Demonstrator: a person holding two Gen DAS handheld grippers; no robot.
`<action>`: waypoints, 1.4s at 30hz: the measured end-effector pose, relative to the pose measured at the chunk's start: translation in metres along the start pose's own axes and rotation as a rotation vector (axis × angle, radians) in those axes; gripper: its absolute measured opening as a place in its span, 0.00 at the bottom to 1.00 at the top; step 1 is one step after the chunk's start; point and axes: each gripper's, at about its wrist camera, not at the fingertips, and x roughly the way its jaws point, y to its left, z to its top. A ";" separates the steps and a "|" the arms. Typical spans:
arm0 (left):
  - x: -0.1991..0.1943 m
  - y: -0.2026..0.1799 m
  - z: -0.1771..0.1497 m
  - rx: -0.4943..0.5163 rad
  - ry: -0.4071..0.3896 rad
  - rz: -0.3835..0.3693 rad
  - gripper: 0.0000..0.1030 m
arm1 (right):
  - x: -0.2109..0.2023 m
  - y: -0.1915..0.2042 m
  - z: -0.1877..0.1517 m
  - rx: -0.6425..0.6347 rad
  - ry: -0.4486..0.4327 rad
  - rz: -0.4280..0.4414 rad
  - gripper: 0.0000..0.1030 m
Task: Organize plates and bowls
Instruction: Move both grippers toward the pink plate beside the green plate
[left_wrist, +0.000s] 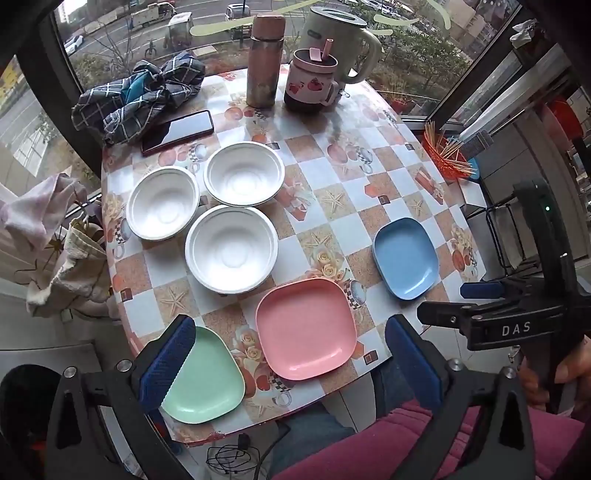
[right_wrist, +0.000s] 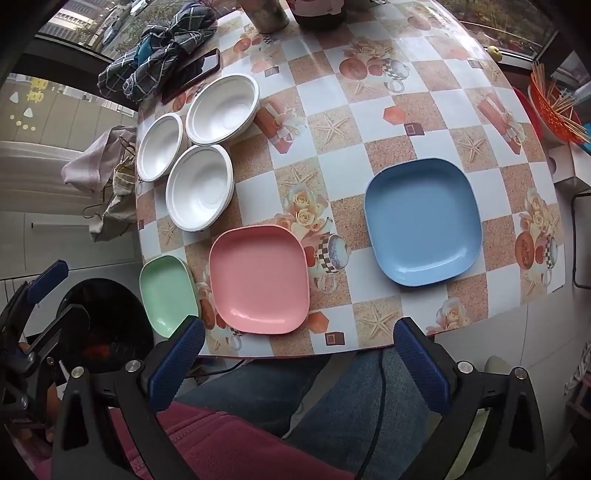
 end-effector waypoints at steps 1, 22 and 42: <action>0.000 0.000 0.000 0.003 0.001 0.000 1.00 | -0.001 -0.001 0.000 0.011 0.003 -0.002 1.00; -0.004 0.004 -0.002 -0.002 -0.050 0.000 1.00 | -0.004 -0.005 0.002 0.043 0.091 -0.010 1.00; 0.027 0.017 -0.007 0.008 0.068 0.027 1.00 | 0.018 -0.024 -0.010 0.134 0.116 0.092 1.00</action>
